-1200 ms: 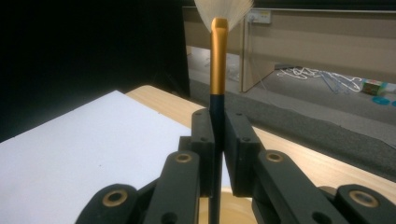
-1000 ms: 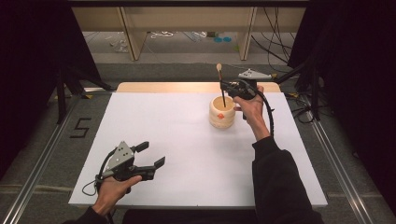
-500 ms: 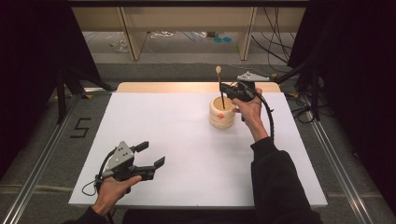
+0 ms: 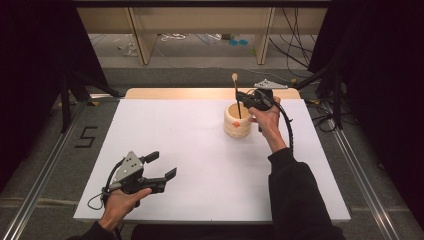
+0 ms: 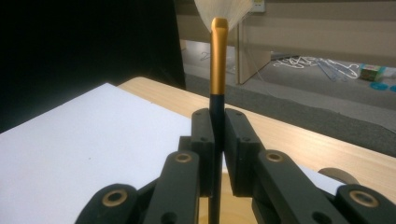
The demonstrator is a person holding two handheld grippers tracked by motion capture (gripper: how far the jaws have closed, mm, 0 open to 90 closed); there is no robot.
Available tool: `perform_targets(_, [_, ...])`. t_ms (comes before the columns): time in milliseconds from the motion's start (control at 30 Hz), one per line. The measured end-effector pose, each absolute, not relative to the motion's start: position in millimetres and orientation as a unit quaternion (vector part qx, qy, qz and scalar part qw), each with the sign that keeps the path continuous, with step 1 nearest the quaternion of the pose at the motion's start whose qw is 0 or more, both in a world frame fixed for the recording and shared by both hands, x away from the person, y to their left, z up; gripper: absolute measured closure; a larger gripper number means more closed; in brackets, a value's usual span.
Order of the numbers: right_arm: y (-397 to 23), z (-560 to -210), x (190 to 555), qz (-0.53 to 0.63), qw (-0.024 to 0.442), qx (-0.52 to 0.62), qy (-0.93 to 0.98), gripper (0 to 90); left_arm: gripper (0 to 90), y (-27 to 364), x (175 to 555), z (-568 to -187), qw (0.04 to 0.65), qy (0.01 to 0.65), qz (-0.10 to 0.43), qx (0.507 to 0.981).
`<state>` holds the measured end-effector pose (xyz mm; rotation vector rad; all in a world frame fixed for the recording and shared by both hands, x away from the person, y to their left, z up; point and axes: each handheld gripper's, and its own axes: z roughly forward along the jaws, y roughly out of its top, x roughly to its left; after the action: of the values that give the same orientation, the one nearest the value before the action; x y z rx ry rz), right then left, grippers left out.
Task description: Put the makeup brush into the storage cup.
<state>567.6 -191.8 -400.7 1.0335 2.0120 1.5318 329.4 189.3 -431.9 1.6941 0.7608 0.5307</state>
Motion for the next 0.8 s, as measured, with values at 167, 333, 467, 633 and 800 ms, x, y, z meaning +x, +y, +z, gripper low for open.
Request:
perform_targets(167, [-192,-404,567,0.547,0.202,0.373,0.721,83.0,17.2,189,330,-432,0.569,0.324,0.226,0.722])
perform_targets(333, [-190,-407,567,0.543,0.201,0.374,0.725,82.9,17.2,190,330,-432,0.568,0.323,0.227,0.722])
perform_targets(467, [-190,-409,566,0.536,0.199,0.378,0.729,82.9,17.2,190,330,-432,0.568,0.324,0.227,0.722])
perform_targets(633, [-188,-413,566,0.533,0.2,0.377,0.73,82.8,17.2,190,330,-432,0.569,0.322,0.228,0.722])
perform_targets(800, [-188,-412,565,0.523,0.198,0.399,0.727,61.8,17.2,190,330,-432,0.569,0.322,0.228,0.722])
